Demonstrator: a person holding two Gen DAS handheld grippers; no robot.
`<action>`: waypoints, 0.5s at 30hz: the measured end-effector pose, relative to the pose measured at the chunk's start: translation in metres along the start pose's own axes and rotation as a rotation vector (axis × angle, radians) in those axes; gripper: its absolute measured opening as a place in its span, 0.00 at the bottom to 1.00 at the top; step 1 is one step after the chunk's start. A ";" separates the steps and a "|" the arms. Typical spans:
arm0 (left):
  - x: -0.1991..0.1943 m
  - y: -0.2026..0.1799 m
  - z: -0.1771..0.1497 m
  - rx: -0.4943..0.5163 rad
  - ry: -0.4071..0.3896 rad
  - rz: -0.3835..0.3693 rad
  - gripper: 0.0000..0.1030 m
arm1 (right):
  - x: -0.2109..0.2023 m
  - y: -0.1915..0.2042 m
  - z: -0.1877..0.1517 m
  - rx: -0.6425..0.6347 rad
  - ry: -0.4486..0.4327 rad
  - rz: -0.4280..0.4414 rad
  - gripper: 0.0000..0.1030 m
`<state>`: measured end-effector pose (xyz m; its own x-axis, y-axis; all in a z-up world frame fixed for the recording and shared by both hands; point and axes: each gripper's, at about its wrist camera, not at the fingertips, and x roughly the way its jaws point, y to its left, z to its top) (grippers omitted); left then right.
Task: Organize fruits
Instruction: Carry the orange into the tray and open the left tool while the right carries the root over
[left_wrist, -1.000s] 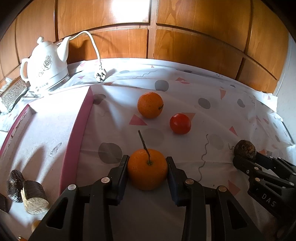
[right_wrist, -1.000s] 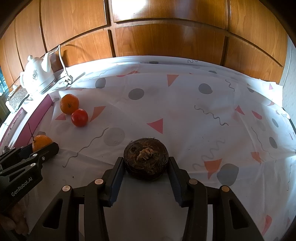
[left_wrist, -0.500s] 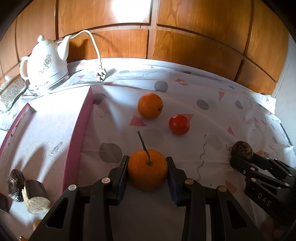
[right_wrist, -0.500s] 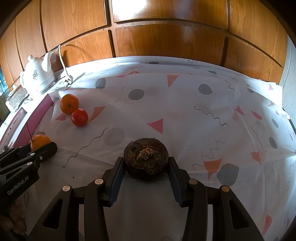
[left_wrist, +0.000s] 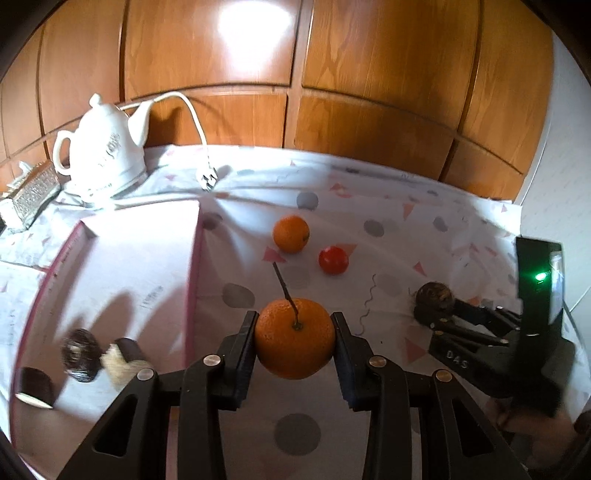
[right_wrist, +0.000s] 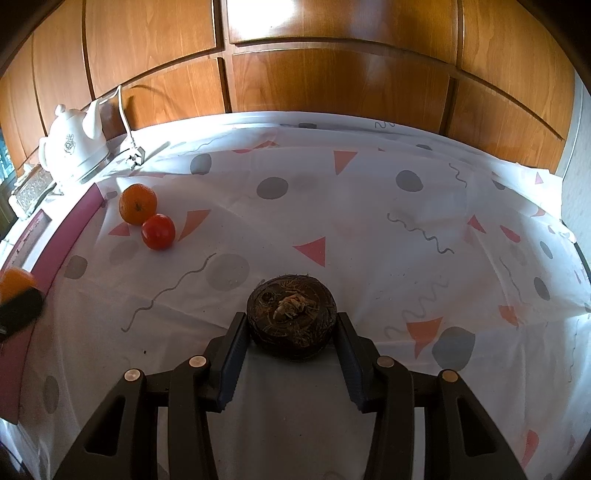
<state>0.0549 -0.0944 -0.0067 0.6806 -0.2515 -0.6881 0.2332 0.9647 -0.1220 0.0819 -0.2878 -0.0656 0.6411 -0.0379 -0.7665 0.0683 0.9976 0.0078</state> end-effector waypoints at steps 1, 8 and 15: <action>-0.004 0.003 0.001 -0.003 -0.004 0.002 0.37 | 0.000 0.001 0.000 -0.004 0.002 -0.005 0.46; -0.023 0.033 0.002 -0.042 -0.013 0.039 0.38 | 0.001 0.006 0.002 -0.030 0.012 -0.033 0.45; -0.033 0.079 0.006 -0.117 -0.025 0.098 0.38 | -0.001 0.010 0.005 -0.015 0.028 -0.046 0.45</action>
<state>0.0547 -0.0099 0.0105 0.7135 -0.1557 -0.6832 0.0833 0.9869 -0.1380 0.0855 -0.2783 -0.0617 0.6162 -0.0822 -0.7833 0.0856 0.9956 -0.0372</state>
